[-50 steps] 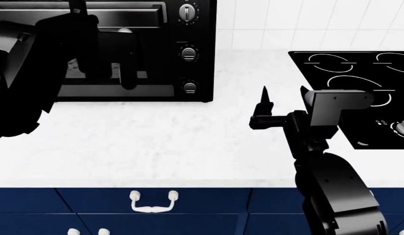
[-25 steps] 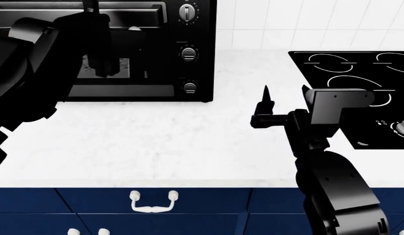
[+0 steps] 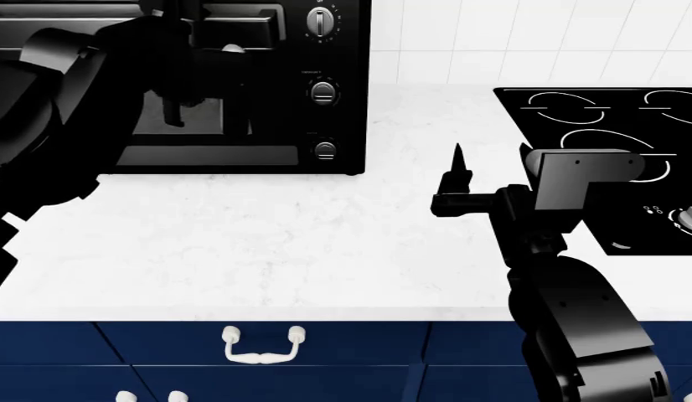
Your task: Open the toaster oven door.
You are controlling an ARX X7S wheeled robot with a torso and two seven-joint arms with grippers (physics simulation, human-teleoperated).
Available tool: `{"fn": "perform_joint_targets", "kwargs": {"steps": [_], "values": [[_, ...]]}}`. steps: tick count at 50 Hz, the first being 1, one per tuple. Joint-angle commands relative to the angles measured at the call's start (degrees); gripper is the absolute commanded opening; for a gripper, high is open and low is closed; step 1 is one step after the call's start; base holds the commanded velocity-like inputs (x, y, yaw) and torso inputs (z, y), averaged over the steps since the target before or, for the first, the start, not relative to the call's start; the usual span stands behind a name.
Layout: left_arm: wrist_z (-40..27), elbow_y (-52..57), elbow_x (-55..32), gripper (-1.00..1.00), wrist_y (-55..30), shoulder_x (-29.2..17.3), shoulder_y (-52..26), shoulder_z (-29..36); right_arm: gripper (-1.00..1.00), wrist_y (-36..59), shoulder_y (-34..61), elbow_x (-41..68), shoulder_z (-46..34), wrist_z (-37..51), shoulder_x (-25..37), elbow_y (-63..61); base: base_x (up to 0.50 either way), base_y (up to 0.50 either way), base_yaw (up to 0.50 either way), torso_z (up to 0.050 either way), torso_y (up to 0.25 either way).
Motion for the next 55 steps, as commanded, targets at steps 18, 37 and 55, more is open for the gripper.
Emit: {"fn": "perform_joint_targets", "kwargs": {"steps": [18,37,55], "values": [[3.13,29.78,-3.56,-1.00,-10.80,-16.61,9.88,-2.01,1.00,0.86,0.18,1.21,-0.41,0.73,0.33,-1.64,0.00,0.00,0.00,0.000,0.000],[2.31,59.92,-6.39,-1.00,-26.06,-32.23,21.87,-5.20,1.00,1.16,-0.21,2.43,-0.18,1.03,0.66,-3.12,0.00,0.00,0.00,0.000,0.000],[-2.26,74.15,-6.52,-1.00,-35.76,-38.99,32.35,-2.83,1.00,0.31,-0.90,3.47,0.40,0.98,0.90,-3.05,0.00,0.00,0.00,0.000,0.001]]}}
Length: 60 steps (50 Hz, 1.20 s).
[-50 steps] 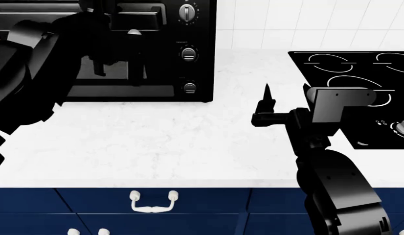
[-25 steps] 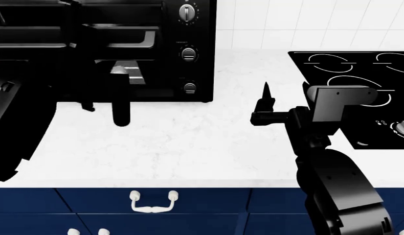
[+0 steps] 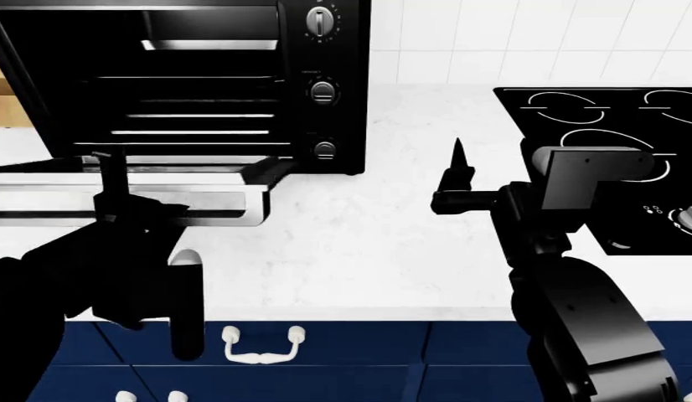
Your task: Open the toaster oven door.
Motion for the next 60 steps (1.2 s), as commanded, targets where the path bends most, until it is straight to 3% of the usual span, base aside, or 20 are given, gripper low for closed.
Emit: {"fn": "perform_joint_targets", "kwargs": {"steps": [1,14,18,24,49,60], "values": [[-4.00,8.07,1.73,-1.00,-5.44,-4.92,5.42,-0.04,1.00,-0.61,-0.50,0.57,0.28,-0.04,0.20,0.20,0.00,0.00,0.00,0.000,0.000],[-10.53,3.98,0.59,-1.00,-3.70,-2.45,12.58,3.28,1.00,-0.80,-1.06,0.74,0.64,0.25,0.97,0.27,0.00,0.00,0.00,0.000,0.002],[-14.08,-3.57,-0.14,-1.00,0.90,1.75,16.14,5.93,1.00,-0.43,-1.34,0.62,0.99,0.70,1.60,-0.09,0.00,0.00,0.00,0.000,0.000],[-16.60,-8.31,-0.78,-1.00,4.28,3.86,19.05,7.76,1.00,-0.07,-1.54,0.54,1.14,1.19,2.10,-0.43,0.02,0.00,-0.01,0.000,0.000],[-22.67,-11.79,-2.34,-1.00,6.70,4.30,28.90,12.15,1.00,-0.22,-1.67,0.77,0.48,1.81,2.28,-0.26,0.02,-0.01,-0.03,0.000,0.000],[-27.25,-17.05,-3.02,-1.00,10.09,6.87,34.79,15.05,1.00,-0.66,-1.64,0.86,0.20,1.88,2.27,0.20,0.02,-0.01,-0.03,0.000,0.000]]}}
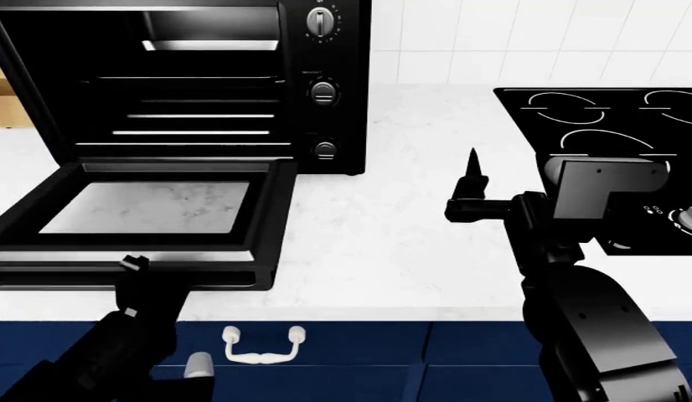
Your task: Open the toaster oven door.
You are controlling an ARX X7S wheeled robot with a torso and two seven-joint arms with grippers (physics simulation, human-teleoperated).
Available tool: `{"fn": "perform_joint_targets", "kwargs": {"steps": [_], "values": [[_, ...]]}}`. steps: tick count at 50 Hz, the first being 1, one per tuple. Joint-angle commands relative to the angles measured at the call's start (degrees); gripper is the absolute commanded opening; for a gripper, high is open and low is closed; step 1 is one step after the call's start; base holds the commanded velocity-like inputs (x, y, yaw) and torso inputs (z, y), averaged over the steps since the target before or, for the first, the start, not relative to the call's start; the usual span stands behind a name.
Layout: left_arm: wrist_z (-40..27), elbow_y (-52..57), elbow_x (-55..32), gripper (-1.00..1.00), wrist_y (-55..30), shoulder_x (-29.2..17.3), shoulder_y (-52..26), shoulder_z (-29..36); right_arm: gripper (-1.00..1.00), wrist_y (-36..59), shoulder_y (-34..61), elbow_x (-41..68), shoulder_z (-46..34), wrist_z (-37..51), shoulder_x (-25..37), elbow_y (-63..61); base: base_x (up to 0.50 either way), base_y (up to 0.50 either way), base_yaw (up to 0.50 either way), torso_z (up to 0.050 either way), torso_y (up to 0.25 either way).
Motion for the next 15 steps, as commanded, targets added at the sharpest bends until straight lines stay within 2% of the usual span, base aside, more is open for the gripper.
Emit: {"fn": "perform_joint_targets", "kwargs": {"steps": [1,15], "values": [[-4.42,-11.23,-27.54,-1.00,6.07,7.04,6.21,14.28,1.00,0.19,0.16,0.02,-0.33,0.25,-0.12,-0.44,0.02,-0.01,-0.02,0.000,0.000],[-3.80,-16.65,-29.79,-1.00,10.14,8.65,6.94,14.79,1.00,0.07,0.00,0.21,-0.55,0.51,0.09,-0.42,0.02,-0.01,-0.02,0.000,0.000]]}}
